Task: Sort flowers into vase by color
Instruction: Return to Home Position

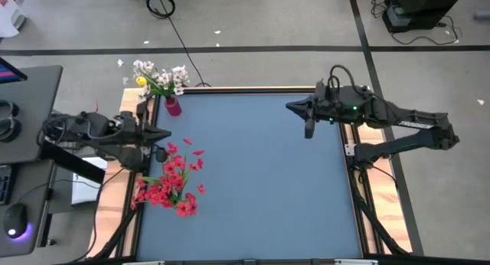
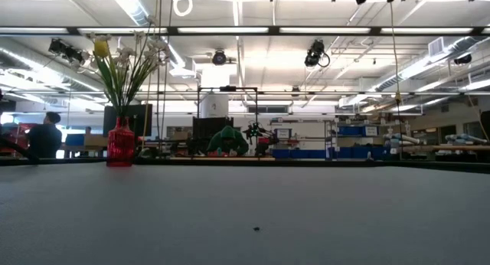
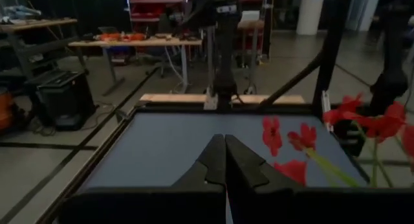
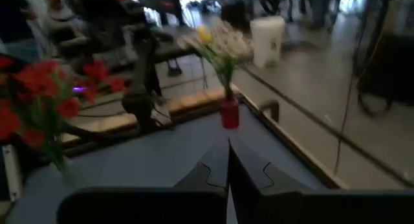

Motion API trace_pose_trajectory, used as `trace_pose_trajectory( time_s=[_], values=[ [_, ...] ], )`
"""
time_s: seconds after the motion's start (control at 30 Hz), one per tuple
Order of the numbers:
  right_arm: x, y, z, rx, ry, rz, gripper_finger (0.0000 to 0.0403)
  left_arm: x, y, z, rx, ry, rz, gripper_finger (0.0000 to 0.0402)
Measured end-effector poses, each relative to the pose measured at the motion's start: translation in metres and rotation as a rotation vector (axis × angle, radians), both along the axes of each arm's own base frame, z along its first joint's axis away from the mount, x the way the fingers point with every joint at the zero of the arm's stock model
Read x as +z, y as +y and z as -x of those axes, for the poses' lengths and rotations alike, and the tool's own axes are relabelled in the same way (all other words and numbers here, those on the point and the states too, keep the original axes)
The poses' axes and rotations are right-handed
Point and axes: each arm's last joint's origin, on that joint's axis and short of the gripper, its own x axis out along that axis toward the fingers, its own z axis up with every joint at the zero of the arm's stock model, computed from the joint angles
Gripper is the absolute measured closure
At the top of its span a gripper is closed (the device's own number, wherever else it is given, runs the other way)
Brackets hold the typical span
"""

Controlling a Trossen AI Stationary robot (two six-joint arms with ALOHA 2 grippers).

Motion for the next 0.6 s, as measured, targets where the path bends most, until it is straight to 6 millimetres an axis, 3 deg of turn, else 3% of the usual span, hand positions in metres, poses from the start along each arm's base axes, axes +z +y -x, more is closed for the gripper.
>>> trace_pose_trajectory(
  time_s=[0.33,0.6],
  values=[
    [-0.008,0.005,0.002,0.024,-0.085,-0.045,0.0397,-0.012,0.008,0.024,-0.020,-0.092,0.054,0.0401],
    [-0.051,0.019,0.012,0.077,-0.245,-0.023,0.0400,-0.040,-0.001,0.001,-0.059,-0.116,0.063,0.0402]
  ],
)
